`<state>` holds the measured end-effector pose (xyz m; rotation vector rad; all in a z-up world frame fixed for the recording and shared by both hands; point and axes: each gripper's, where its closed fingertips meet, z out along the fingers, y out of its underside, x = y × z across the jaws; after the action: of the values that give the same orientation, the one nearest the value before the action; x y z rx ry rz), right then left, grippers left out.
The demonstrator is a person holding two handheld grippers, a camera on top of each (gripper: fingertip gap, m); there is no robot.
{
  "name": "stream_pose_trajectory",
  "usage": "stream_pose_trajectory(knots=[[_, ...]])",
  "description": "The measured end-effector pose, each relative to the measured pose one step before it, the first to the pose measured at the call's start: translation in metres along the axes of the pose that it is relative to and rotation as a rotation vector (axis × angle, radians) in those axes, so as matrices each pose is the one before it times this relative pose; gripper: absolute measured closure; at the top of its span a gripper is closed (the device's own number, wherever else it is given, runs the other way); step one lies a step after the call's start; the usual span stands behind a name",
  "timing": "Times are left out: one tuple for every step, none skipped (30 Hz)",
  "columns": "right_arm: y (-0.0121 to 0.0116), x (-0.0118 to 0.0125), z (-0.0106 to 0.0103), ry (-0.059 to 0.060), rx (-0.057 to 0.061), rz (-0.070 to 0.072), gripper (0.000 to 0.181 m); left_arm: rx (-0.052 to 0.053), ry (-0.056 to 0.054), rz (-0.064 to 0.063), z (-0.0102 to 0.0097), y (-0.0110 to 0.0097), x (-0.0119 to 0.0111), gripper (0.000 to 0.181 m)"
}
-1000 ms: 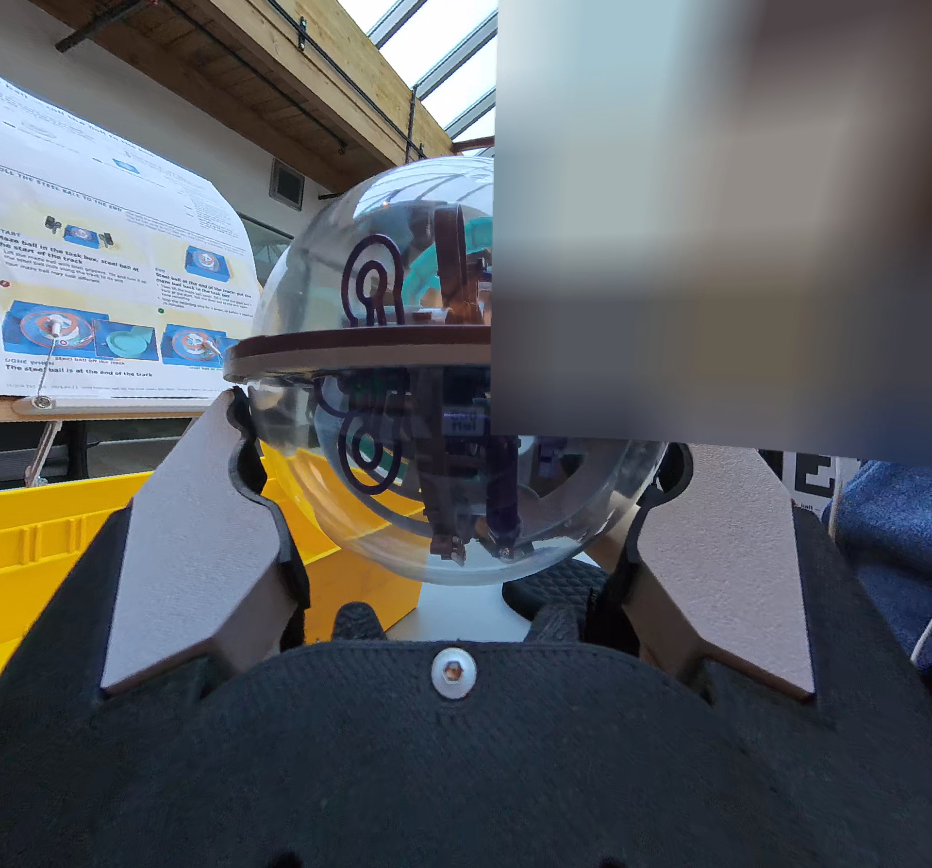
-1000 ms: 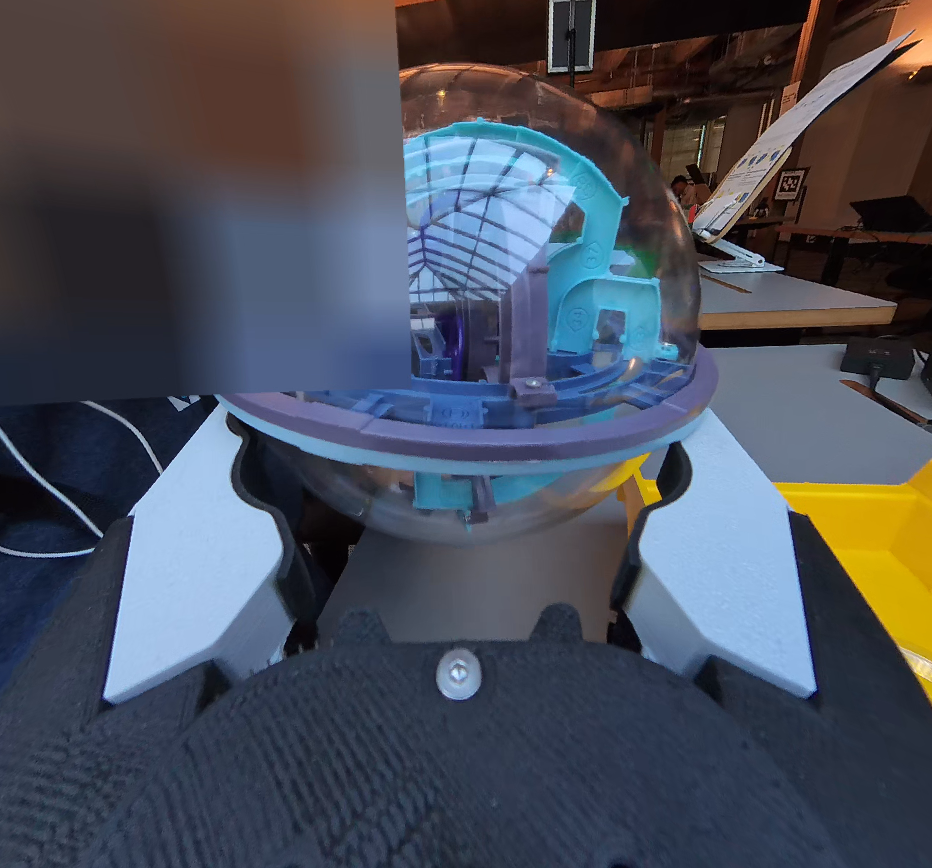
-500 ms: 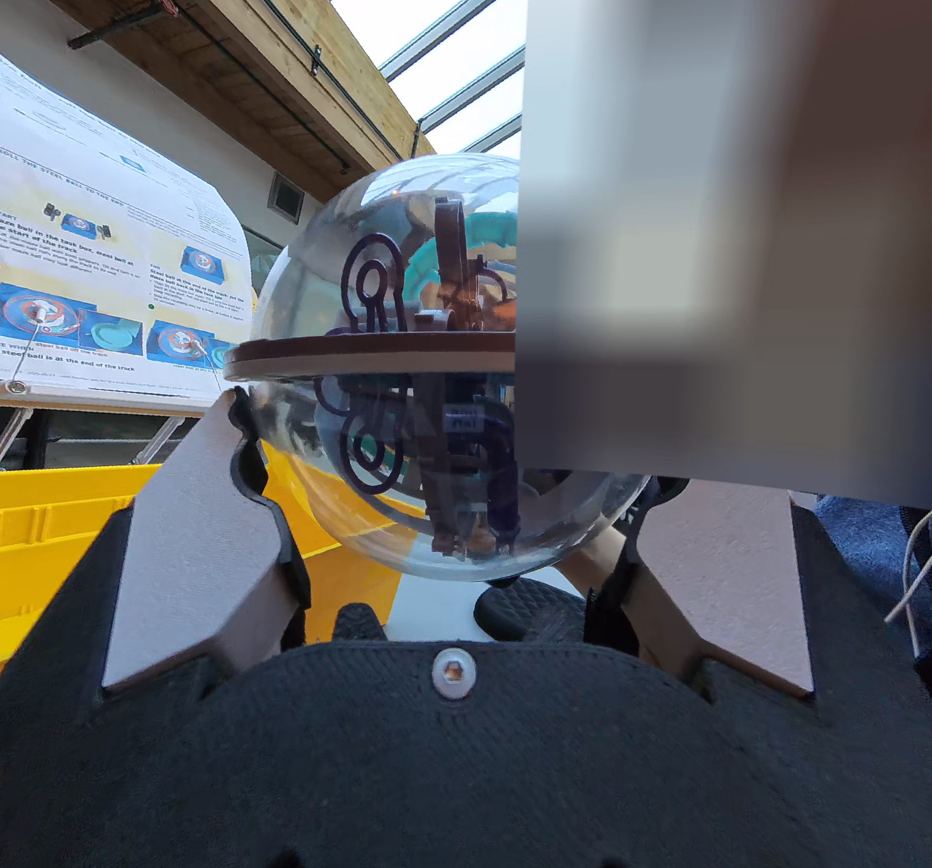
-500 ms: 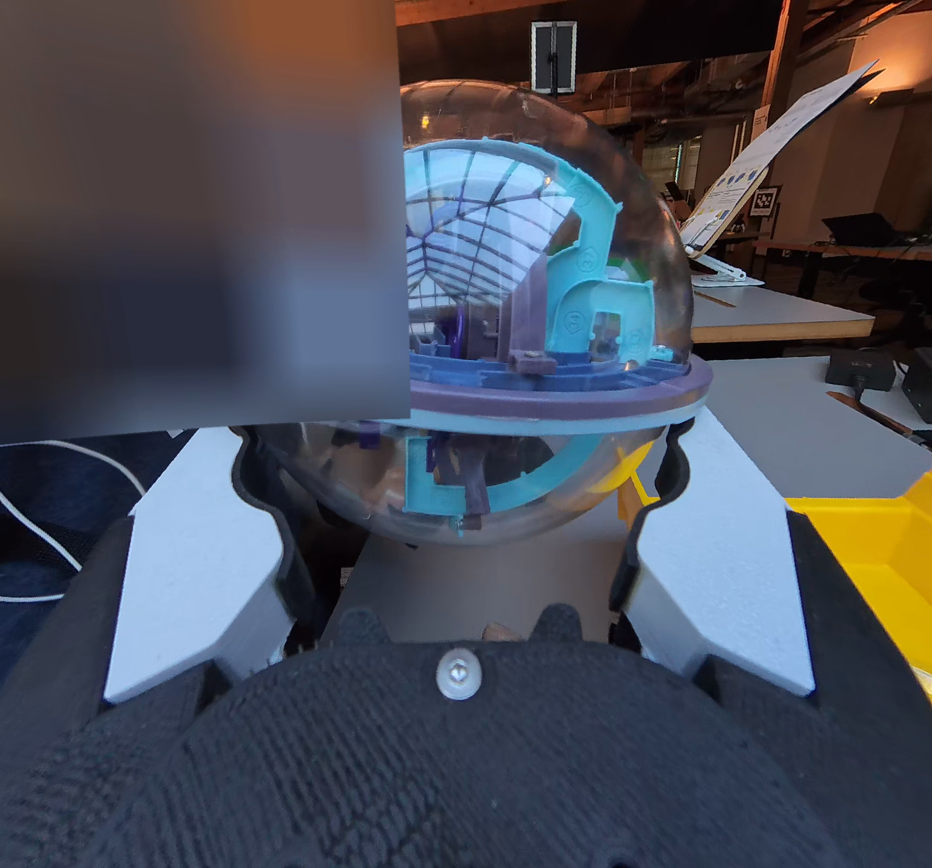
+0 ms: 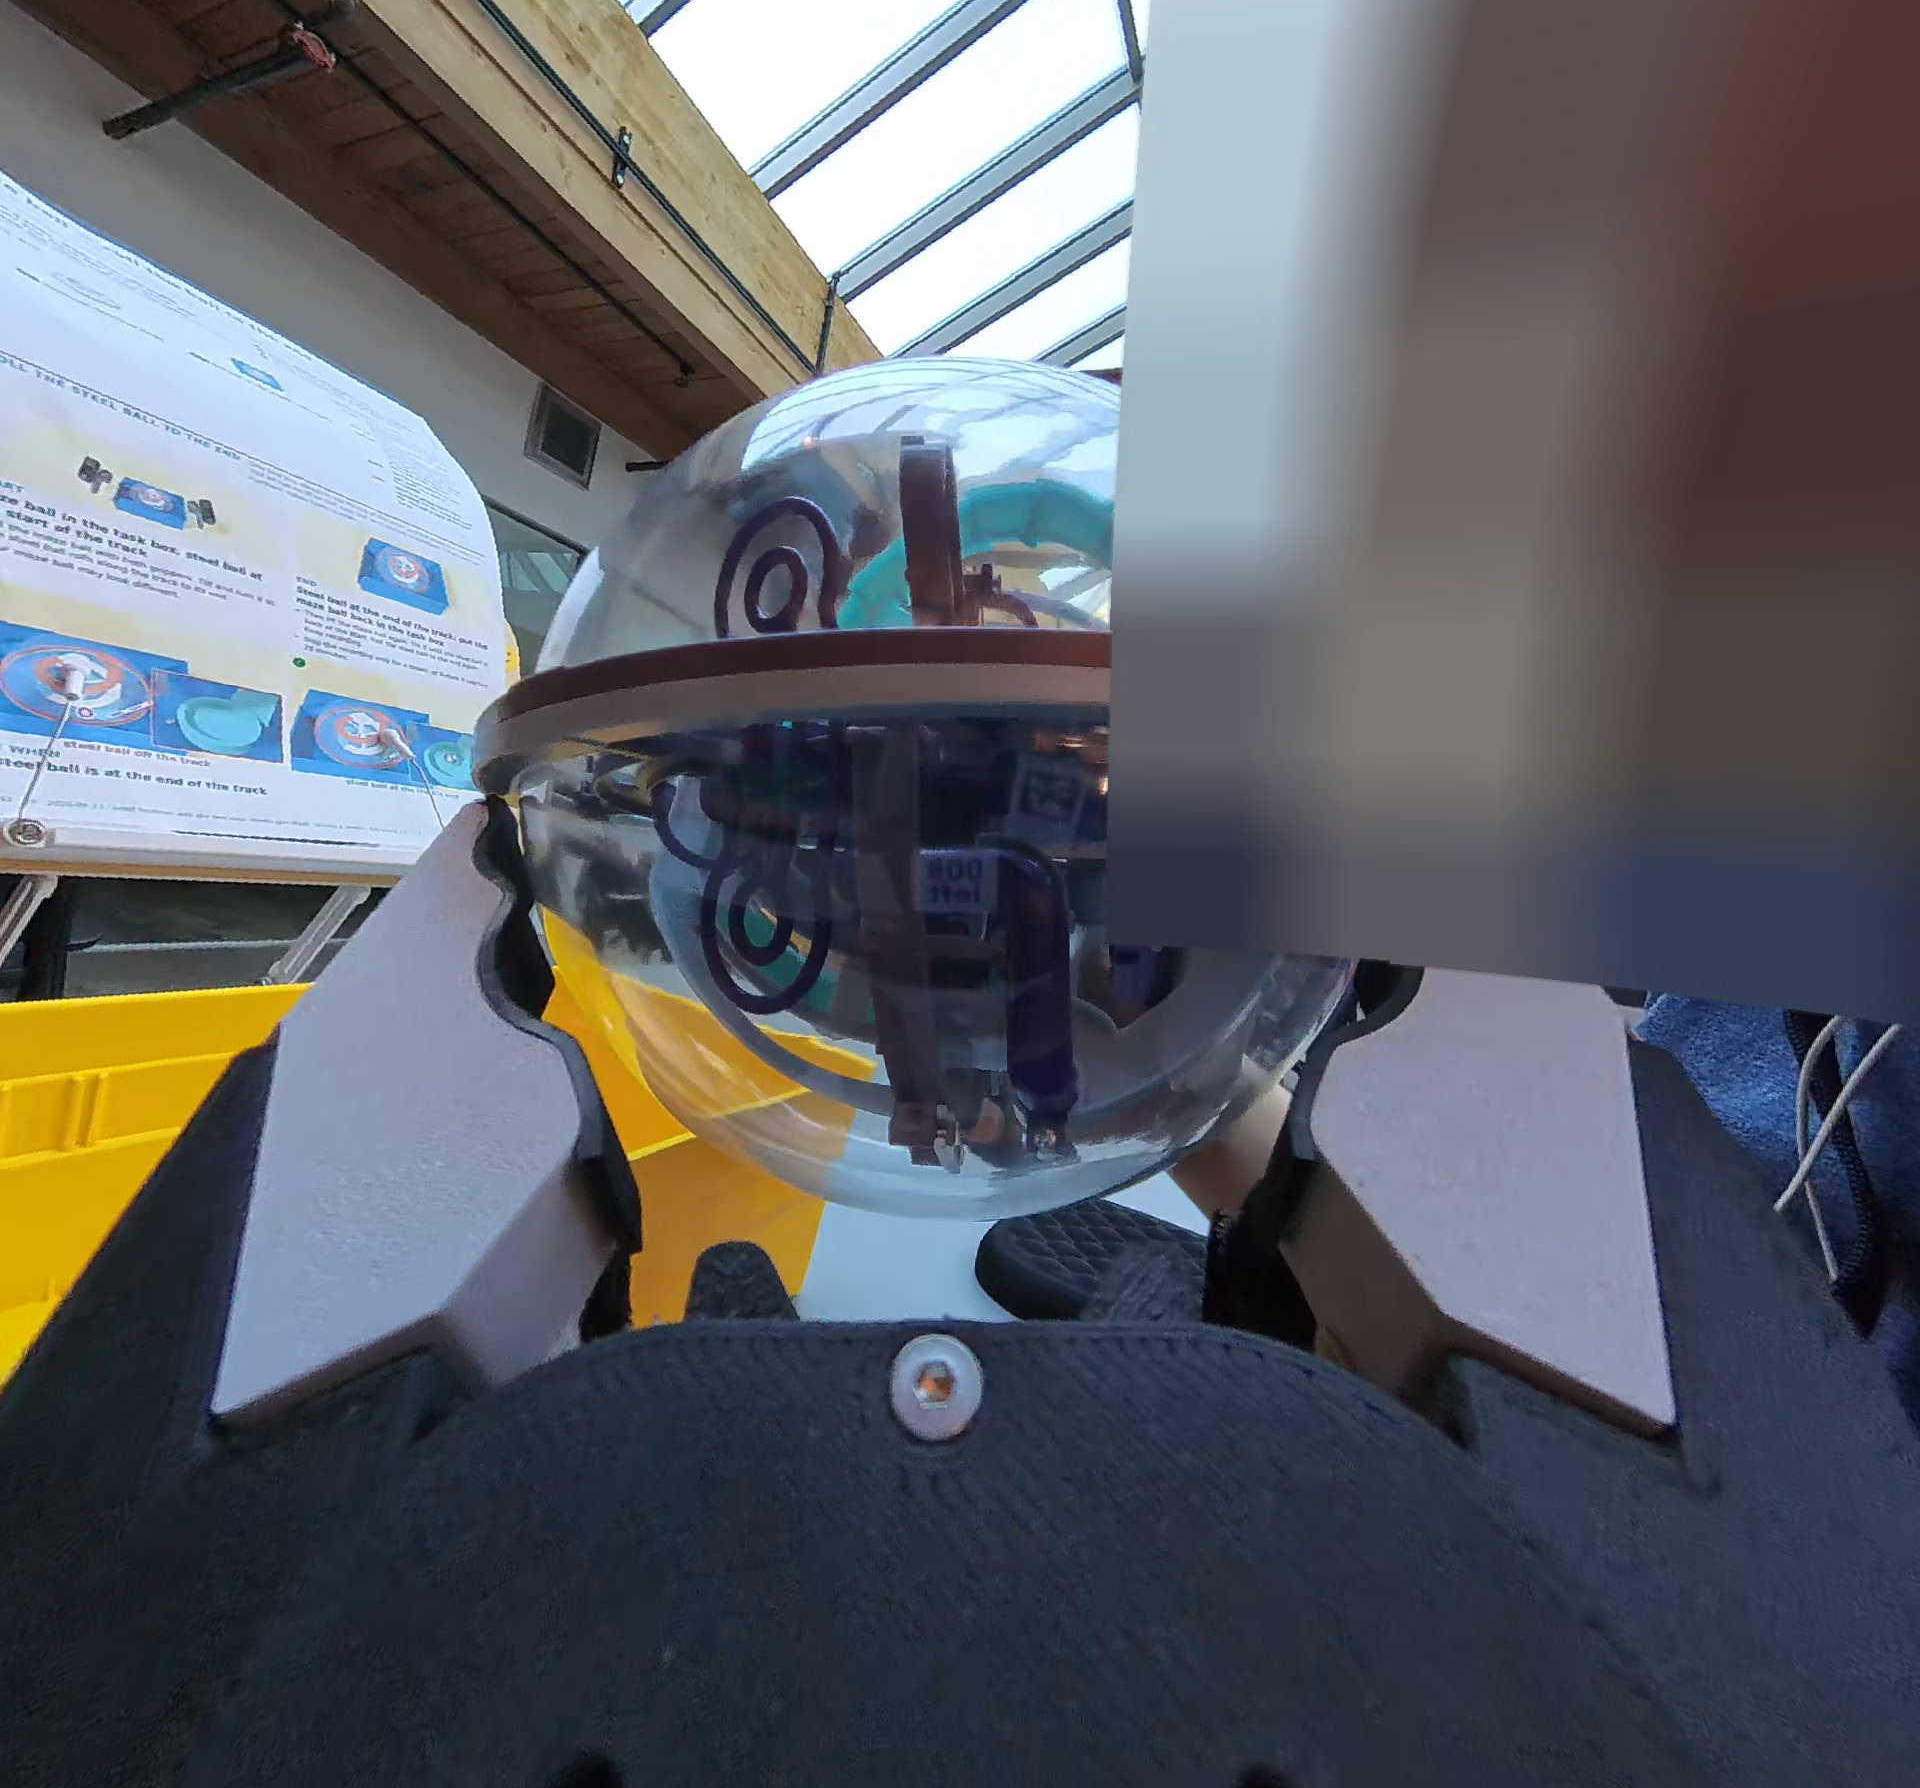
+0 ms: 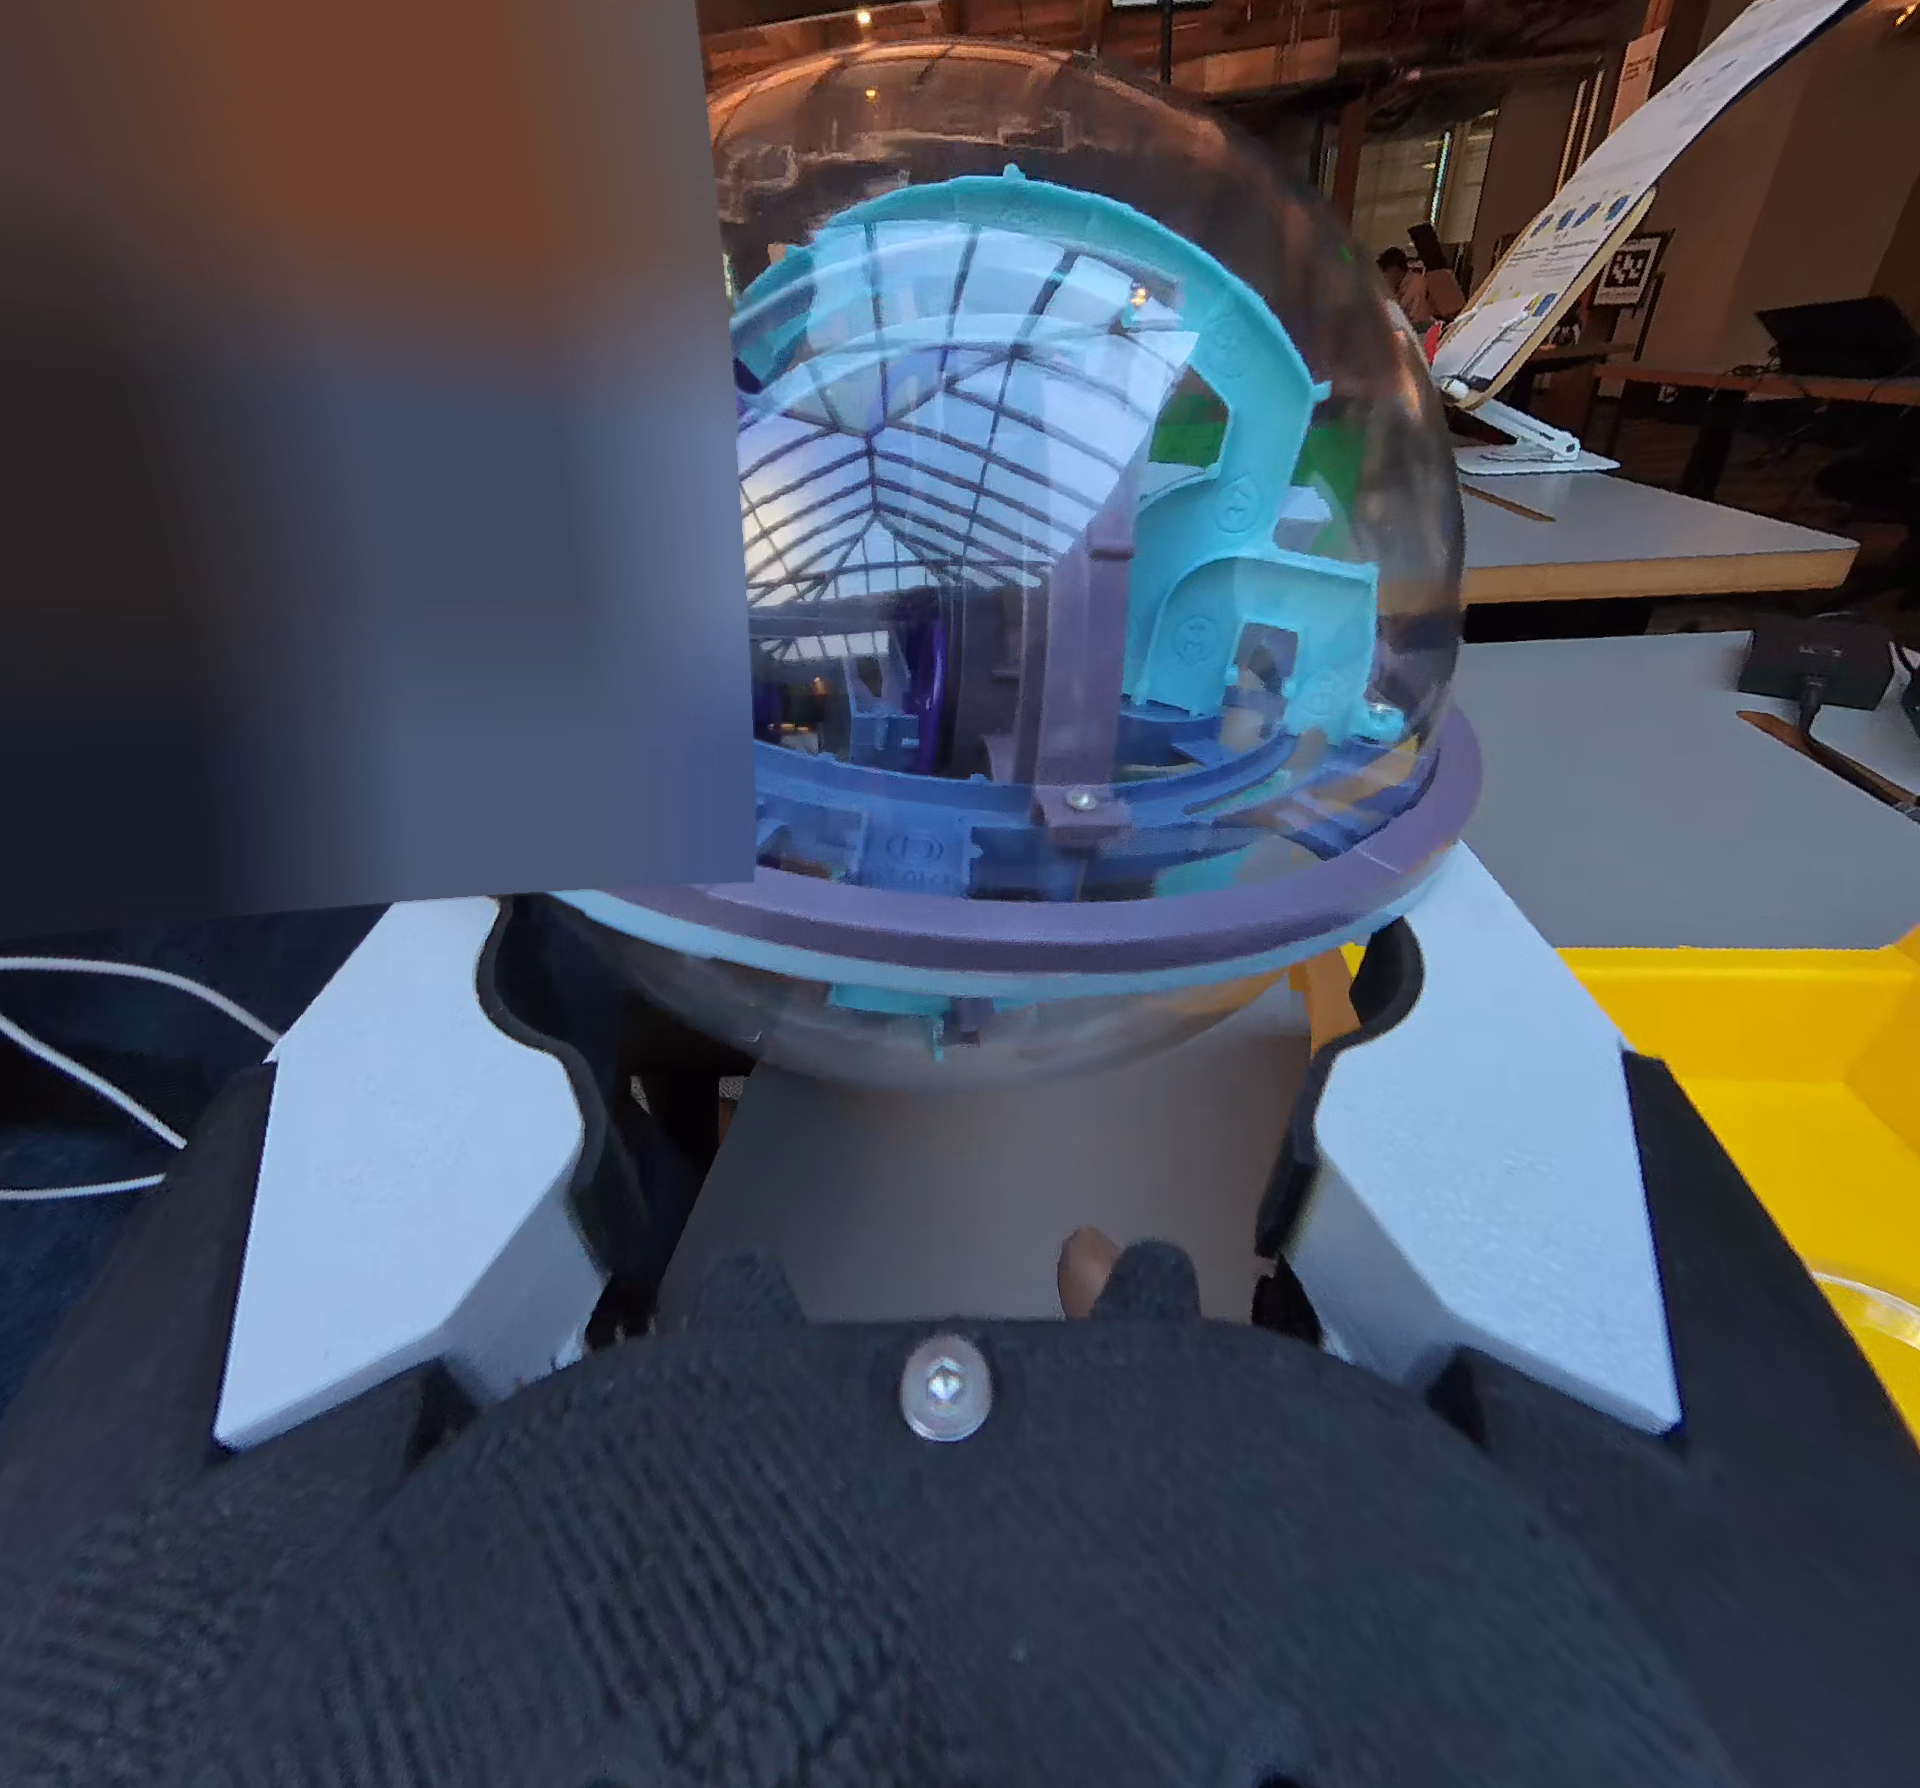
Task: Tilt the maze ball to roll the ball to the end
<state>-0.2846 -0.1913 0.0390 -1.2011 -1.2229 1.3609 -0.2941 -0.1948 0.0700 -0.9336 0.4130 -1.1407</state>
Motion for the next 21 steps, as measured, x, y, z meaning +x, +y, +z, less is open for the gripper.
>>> stream_pose_trajectory(knots=[[0.0014, -0.00005, -0.00003, 0.0001, -0.0129, 0.0045, 0.024, 0.0003, 0.0025, 0.0018, 0.00009, -0.00016, 0.00002, 0.024], [0.0009, 0.00012, -0.00014, -0.0005, -0.0102, 0.0019, 0.024, 0.0003, 0.0021, 0.0018, 0.00033, -0.00011, -0.00003, 0.025], [-0.00024, -0.00002, -0.00026, 0.0006, -0.0025, -0.0008, 0.023, 0.0002, 0.0016, 0.0006, 0.00035, -0.00005, 0.00011, 0.025], [-0.00059, 0.00002, -0.00023, 0.0008, -0.0007, -0.0013, 0.023, 0.0019, 0.0015, -0.0005, 0.00029, -0.00019, 0.00011, 0.025], [-0.00016, -0.00018, -0.00027, 0.0003, -0.0029, -0.002, 0.023, 0.0026, 0.0015, 0.0, 0.00028, -0.00003, 0.0003, 0.025], [-0.00098, -0.00003, -0.00049, 0.001, 0.0023, -0.0052, 0.023, 0.0014, 0.0011, -0.0015, 0.00023, 0.00016, 0.00026, 0.025], [-0.00116, -0.00008, -0.00047, 0.0009, 0.0042, -0.0032, 0.023, 0.002, 0.0005, -0.0033, 0.00027, 0.0003, 0.00021, 0.025], [-0.00066, -0.00014, -0.00027, 0.0005, 0.0013, -0.0024, 0.023, 0.004, 0.0004, -0.0028, 0.00007, 0.00004, 0.00023, 0.025], [-0.00022, -0.00023, -0.00024, -0.0002, -0.0025, -0.002, 0.023, 0.0033, 0.0003, -0.0007, 0.00013, 0.00001, 0.00032, 0.026], [0.00016, -0.00013, -0.00023, -0.0013, -0.0033, -0.001, 0.023, 0.0016, 0.0, 0.0007, -0.00006, 0.00019, 0.00015, 0.026], [0.00017, -0.00012, -0.00029, -0.0013, -0.0027, -0.0012, 0.023, 0.0008, 0.0001, 0.001, 0.00003, 0.00019, 0.0003, 0.026], [0.00054, -0.00009, -0.00044, -0.0013, -0.0047, -0.0002, 0.023, -0.0004, 0.0, 0.0004, -0.00004, 0.00046, 0.00013, 0.025], [0.00011, -0.00003, -0.00027, -0.0006, -0.0022, 0.0002, 0.023, -0.0005, 0.0002, -0.0011, -0.00001, 0.00035, 0.00015, 0.026], [0.00014, -0.00009, -0.00033, -0.0009, -0.0017, 0.0006, 0.023, -0.0001, 0.0008, -0.0013, -0.00008, 0.00018, 0.00008, 0.026], [0.00009, -0.00014, -0.0003, -0.0013, -0.0014, -0.0011, 0.024, -0.0008, 0.0012, -0.0004, -0.00006, 0.00011, 0.0002, 0.027], [-0.00007, -0.00005, -0.00044, -0.002, -0.0003, -0.0011, 0.024, -0.0013, 0.0015, -0.0012, 0.00002, 0.00025, 0.00024, 0.027], [-0.00044, -0.0002, -0.00063, -0.003, 0.0016, 0.0013, 0.024, 0.0008, 0.0017, -0.0042, -0.00002, -0.00012, 0.00017, 0.027], [-0.00047, -0.00002, -0.00058, -0.0034, 0.0016, 0.0037, 0.024, 0.0036, 0.0017, -0.0066, -0.00007, -0.00037, 0.00002, 0.028], [-0.00041, 0.0001, -0.00038, -0.0027, 0.0004, 0.0051, 0.024, 0.0042, 0.0008, -0.0061, -0.00005, -0.00038, -0.00024, 0.028], [-0.0003, 0.0005, -0.00015, 0.0, 0.0004, 0.0009, 0.024, 0.0024, -0.0001, -0.0032, 0.0001, 0.00012, -0.00043, 0.029], [-0.00038, 0.00058, -0.00021, 0.0008, -0.0005, 0.0012, 0.024, 0.0017, -0.0005, -0.0024, 0.00021, 0.00029, -0.00069, 0.029]])
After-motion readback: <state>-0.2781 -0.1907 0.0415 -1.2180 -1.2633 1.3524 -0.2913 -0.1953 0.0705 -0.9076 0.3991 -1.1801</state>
